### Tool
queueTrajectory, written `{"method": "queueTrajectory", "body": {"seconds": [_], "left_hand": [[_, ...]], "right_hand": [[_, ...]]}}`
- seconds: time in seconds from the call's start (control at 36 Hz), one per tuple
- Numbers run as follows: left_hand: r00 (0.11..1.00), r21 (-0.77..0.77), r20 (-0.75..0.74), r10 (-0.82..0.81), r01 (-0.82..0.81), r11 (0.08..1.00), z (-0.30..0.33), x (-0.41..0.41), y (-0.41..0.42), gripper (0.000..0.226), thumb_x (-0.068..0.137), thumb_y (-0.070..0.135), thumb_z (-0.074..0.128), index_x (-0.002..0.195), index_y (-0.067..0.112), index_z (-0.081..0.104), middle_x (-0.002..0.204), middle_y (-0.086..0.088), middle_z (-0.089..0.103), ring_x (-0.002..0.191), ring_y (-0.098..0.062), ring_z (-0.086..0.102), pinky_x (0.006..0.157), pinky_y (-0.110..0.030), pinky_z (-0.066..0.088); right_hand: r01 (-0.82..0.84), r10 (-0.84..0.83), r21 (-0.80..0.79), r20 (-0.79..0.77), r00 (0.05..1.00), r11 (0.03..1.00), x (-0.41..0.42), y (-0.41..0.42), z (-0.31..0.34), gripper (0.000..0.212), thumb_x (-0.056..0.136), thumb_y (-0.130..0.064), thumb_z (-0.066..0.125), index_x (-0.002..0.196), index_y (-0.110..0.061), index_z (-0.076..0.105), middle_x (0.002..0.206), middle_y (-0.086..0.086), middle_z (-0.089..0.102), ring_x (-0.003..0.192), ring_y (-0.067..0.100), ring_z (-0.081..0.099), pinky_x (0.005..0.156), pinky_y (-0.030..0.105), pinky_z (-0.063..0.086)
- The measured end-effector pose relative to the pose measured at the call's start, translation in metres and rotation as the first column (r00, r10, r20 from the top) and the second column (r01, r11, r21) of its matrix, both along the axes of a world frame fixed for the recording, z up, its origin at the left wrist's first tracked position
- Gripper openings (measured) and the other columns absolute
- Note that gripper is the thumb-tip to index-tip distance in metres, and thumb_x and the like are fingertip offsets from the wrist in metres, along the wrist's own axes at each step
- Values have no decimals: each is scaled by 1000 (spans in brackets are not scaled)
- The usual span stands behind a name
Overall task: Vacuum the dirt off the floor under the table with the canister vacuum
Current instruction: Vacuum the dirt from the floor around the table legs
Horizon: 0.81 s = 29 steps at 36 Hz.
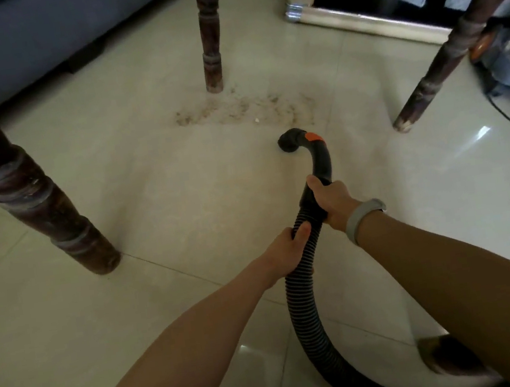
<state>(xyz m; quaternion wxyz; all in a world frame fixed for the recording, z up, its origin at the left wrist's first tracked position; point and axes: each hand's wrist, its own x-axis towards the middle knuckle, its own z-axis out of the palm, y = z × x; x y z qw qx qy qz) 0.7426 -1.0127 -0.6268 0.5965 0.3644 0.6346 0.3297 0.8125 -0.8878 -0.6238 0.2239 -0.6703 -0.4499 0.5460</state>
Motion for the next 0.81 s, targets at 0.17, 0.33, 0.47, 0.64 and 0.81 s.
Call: {"method": "queueTrajectory", "body": {"seconds": [0.17, 0.33, 0.47, 0.64, 0.81], "left_hand": [[992, -11, -64, -108, 107, 994, 3, 28, 12, 58, 93, 63, 31, 96, 7, 46, 90, -14, 57, 89, -35, 64, 89, -52, 52], [988, -52, -78, -131, 127, 991, 0, 42, 11, 58, 94, 63, 28, 106, 8, 43, 105, -21, 60, 99, -38, 63, 91, -51, 51], [989, -103, -101, -107, 97, 990, -13, 30, 3, 59, 93, 63, 27, 108, 8, 43, 99, -15, 57, 100, -37, 63, 92, -50, 51], [999, -164, 28, 34, -29, 986, -19, 12, -15, 50, 97, 54, 31, 109, 6, 42, 86, -11, 54, 73, -26, 61, 80, -43, 56], [984, -283, 167, 54, -5, 959, -29, -10, -40, 53, 95, 55, 32, 124, 11, 38, 101, -8, 53, 96, -25, 57, 95, -45, 50]], "right_hand": [[106, -108, 31, 59, 992, 994, 30, 7, 5, 56, 93, -35, 57, 133, 0, 40, 112, 17, 56, 87, 32, 58, 69, 40, 51], [93, -93, 3, 94, 991, 996, 47, 5, 1, 50, 92, -37, 57, 125, -2, 45, 111, 17, 58, 91, 34, 60, 79, 47, 55], [23, -25, -77, -28, 999, 997, 41, -7, -5, 45, 92, -34, 59, 122, -3, 45, 112, 17, 60, 93, 34, 62, 79, 47, 56], [-88, 78, -97, -99, 992, 991, 16, -23, -10, 53, 91, -34, 62, 130, -5, 42, 115, 17, 61, 88, 30, 64, 57, 35, 54], [-218, 203, -137, -116, 972, 966, 5, -33, -21, 39, 89, -29, 66, 116, -3, 55, 105, 12, 64, 93, 27, 62, 74, 37, 52]]}}
